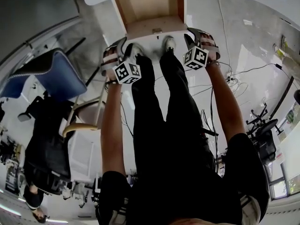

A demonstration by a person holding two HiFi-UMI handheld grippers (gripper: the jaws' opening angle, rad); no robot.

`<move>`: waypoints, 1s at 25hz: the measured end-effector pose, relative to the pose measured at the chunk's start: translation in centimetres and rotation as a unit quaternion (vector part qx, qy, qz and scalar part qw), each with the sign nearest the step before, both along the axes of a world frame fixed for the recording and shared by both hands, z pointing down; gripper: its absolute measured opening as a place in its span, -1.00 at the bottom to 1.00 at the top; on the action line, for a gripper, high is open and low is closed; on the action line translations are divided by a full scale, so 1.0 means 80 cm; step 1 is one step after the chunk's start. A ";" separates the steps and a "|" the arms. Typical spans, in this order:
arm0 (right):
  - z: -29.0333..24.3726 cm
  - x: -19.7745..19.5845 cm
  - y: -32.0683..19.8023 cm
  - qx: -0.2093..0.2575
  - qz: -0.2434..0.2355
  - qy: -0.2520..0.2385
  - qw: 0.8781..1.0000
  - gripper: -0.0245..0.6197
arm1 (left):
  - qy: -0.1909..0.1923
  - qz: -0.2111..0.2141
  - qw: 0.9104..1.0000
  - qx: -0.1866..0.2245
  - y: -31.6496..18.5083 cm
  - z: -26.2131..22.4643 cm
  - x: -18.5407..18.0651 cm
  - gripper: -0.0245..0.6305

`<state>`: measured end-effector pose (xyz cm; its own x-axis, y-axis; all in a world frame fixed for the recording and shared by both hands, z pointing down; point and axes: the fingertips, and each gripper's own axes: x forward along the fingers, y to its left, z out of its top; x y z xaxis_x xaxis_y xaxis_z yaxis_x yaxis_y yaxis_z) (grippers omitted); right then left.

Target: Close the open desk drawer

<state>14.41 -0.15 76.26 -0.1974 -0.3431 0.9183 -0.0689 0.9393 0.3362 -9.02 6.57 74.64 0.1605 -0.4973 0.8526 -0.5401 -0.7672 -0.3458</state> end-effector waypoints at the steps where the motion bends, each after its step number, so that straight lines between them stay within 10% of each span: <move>1: 0.002 0.001 -0.001 0.001 0.001 0.000 1.000 -0.46 | -0.002 0.000 1.000 -0.006 0.000 0.008 -0.001 -0.33; 7: 0.011 0.001 -0.013 0.012 0.004 -0.001 1.000 -0.62 | -0.011 0.024 1.000 -0.005 -0.005 0.024 0.003 -0.64; 25: -0.047 -0.008 -0.029 -0.031 -0.010 -0.009 0.999 -0.65 | -0.002 0.024 1.000 -0.019 -0.014 -0.040 -0.005 -0.64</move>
